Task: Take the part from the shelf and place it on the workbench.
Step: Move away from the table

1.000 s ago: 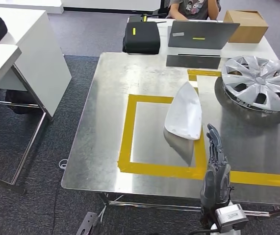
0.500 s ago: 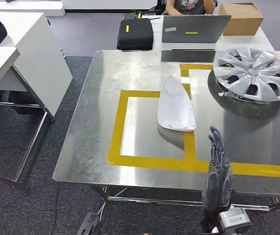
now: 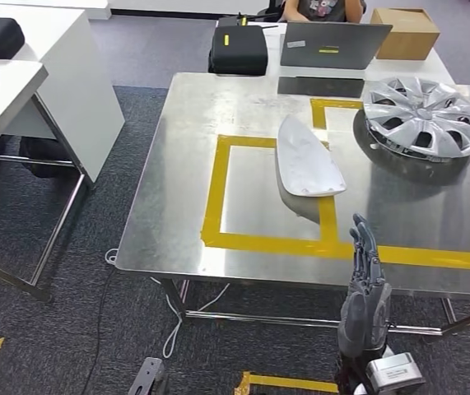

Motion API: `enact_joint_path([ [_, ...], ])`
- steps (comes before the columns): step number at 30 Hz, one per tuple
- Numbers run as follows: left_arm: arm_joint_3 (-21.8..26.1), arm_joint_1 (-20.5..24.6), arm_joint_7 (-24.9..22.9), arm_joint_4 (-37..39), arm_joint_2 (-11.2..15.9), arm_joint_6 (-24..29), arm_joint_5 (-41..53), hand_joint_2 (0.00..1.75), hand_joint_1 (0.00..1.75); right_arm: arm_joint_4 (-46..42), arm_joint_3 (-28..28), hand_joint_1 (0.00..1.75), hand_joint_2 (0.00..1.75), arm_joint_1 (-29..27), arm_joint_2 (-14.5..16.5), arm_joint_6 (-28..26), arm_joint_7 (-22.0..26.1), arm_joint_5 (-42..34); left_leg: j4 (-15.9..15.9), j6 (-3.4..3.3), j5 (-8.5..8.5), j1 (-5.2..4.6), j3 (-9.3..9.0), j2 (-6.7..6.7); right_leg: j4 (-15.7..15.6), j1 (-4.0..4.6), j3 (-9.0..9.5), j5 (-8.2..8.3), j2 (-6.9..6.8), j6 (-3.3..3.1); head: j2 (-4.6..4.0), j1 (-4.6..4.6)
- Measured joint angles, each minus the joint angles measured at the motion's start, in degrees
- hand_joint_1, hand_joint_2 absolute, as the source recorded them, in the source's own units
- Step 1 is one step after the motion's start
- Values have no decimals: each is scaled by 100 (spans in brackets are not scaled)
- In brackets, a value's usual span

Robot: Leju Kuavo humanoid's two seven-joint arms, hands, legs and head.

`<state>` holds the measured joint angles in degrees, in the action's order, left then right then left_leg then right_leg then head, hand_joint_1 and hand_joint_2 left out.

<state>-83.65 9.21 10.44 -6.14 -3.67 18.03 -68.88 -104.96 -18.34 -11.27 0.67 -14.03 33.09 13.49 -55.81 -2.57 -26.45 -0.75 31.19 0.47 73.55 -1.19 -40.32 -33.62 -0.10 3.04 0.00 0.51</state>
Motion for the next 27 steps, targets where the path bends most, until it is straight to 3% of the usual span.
enact_joint_path([
  [1,0,-1,2,0,0,0,-5,0,0,0,0,0,0,0,-1,-1,-2,-1,-26,7,47,-2,86,3,-48,3,146,132,0,-2,0,1],
  [3,0,-1,7,0,-1,0,-21,0,0,-1,0,0,0,10,-1,-1,-5,-3,-102,38,116,-5,235,4,-732,8,718,353,-1,-19,0,2],
  [5,0,0,13,0,-1,0,-44,0,0,-5,-4,0,0,23,0,-1,-8,-3,-183,88,180,-18,335,3,-1495,23,1244,293,1,-44,0,1],
  [7,0,-2,20,0,1,-1,-57,0,0,-10,-9,0,0,24,1,-2,-12,-6,-219,144,257,-23,380,3,-1722,44,1366,217,1,-80,0,1],
  [9,0,-11,23,0,8,-1,-61,0,0,-9,-12,0,0,29,3,-3,-16,-10,-278,207,221,-9,427,-10,-1718,28,1261,285,-17,-155,0,1],
  [10,0,-16,23,0,11,-1,-63,0,0,-9,-15,0,0,33,4,-2,-19,-11,-397,244,76,0,475,-18,-1723,16,1202,332,-29,-204,0,-7],
  [13,0,-25,25,0,18,-2,-67,0,0,-8,-24,0,0,36,9,0,-25,-13,-1317,343,-709,49,708,-30,-1724,7,1020,500,-51,-277,0,-25],
  [14,0,-26,25,0,19,-2,-67,0,0,-8,-26,0,0,35,10,0,-27,-13,-1632,364,-851,64,750,-30,-1717,8,953,565,-53,-273,0,-26],
  [15,0,-26,25,0,20,-2,-67,0,0,-8,-27,0,0,35,10,0,-28,-13,-1809,376,-857,77,727,-30,-1705,8,881,629,-54,-267,0,-26],
  [16,0,-25,25,0,21,-2,-67,0,0,-8,-28,0,0,34,10,0,-30,-13,-1774,380,-740,88,608,-30,-1687,8,793,687,-54,-258,0,-26],
  [18,0,-23,25,0,26,-2,-69,0,0,-8,-31,0,0,35,10,0,-32,-13,-1110,361,-441,105,101,-33,-1646,7,645,782,-53,-227,0,-26],
  [20,0,-18,27,0,31,-2,-72,0,0,-10,-37,0,0,39,11,0,-32,-13,-307,318,-396,90,-399,-47,-1616,13,555,867,-55,-165,0,-23],
  [21,0,-17,29,0,32,-2,-73,0,0,-11,-40,0,0,42,12,0,-32,-12,-97,289,-434,72,-502,-55,-1616,11,531,913,-58,-127,0,-24],
  [24,1,-29,33,0,36,-4,-85,0,0,-13,-45,0,0,43,16,-2,-34,-10,4,145,-333,43,-410,-49,-1629,-12,460,995,-58,-13,0,-21],
  [25,1,-30,33,0,37,-5,-96,0,0,-13,-46,0,0,43,16,-4,-37,-10,20,83,-261,48,-345,-37,-1552,-14,399,872,-48,12,0,-11],
  [27,2,-27,32,0,37,-8,-112,0,0,-11,-48,0,0,43,16,-8,-43,-9,38,-6,-107,49,-181,-15,-1078,-16,220,331,-24,36,1,10],
])
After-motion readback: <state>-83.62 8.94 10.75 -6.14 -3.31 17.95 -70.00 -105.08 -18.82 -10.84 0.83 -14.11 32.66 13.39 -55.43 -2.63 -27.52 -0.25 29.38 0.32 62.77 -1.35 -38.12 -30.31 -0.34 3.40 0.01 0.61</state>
